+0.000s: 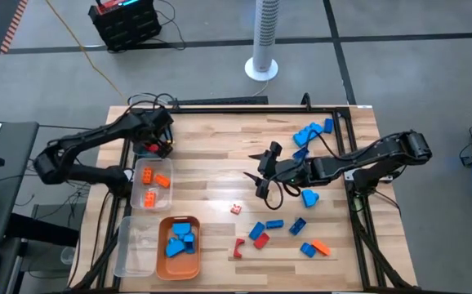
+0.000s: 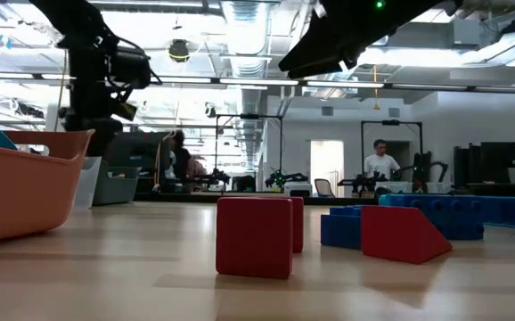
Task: Sort blocks
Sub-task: Put the red block into the blue bin, then put the orange game piece into the top transparent bin
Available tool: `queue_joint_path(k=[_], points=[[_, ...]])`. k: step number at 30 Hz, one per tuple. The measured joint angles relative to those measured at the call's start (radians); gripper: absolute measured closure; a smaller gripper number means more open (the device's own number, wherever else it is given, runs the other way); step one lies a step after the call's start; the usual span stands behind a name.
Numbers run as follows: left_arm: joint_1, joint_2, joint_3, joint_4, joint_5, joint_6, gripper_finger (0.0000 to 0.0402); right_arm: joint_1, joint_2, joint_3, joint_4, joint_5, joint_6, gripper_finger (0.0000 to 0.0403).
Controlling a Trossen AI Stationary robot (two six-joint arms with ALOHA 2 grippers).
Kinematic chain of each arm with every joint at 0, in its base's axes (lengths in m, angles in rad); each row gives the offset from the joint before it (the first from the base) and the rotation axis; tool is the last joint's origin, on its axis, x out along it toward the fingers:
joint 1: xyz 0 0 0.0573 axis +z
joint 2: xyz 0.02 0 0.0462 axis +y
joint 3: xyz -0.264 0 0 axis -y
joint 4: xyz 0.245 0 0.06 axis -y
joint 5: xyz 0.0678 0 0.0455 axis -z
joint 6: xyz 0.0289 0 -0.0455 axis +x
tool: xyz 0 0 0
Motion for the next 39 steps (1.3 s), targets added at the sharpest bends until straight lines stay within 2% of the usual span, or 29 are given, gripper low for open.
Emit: queue_joint_path(k=[4,9,11,14,15,18,21,26,30,35,39], points=[[-0.06,0.014,0.046,-0.004,0.061,0.025,0.0012,-0.004,0.0,0.0,-0.002,0.0,0.0,0.0123],[-0.231,0.013,0.089,0.103,0.164,0.046,0.0024,-0.013,0.0,0.0,-0.001,0.0,0.002,0.0123],[-0.31,0.013,0.099,0.16,0.159,0.042,0.0028,-0.018,0.0,0.0,-0.002,-0.008,0.005,0.0123],[-0.407,0.031,0.132,0.194,0.024,0.01,0.0031,-0.023,0.0,0.0,-0.002,-0.026,0.009,0.0123],[-0.427,0.037,0.146,0.193,0.008,0.007,0.0031,-0.023,0.0,0.0,-0.002,-0.026,0.013,0.0123],[-0.491,0.072,0.19,0.215,0.119,-0.033,0.0032,-0.023,0.0,0.0,-0.002,-0.026,0.014,0.0123],[-0.586,0.153,0.218,0.277,0.207,-0.059,0.0032,-0.023,0.0,0.0,-0.001,-0.026,0.014,0.0123],[-0.765,0.371,0.313,0.304,0.231,0.035,0.0032,-0.021,0.0,0.0,-0.042,-0.026,0.016,0.0123],[-0.868,0.53,0.413,0.293,0.24,0.135,0.0032,-0.023,-0.026,0.0,-0.194,-0.022,0.048,0.0123],[-0.923,0.635,0.503,0.344,0.244,0.21,0.0031,-0.022,-0.083,0.0,-0.337,-0.004,0.135,0.0123],[-0.924,0.679,0.536,0.406,0.289,0.244,0.0031,-0.007,-0.114,0.0,-0.429,0.044,0.186,0.0123]])
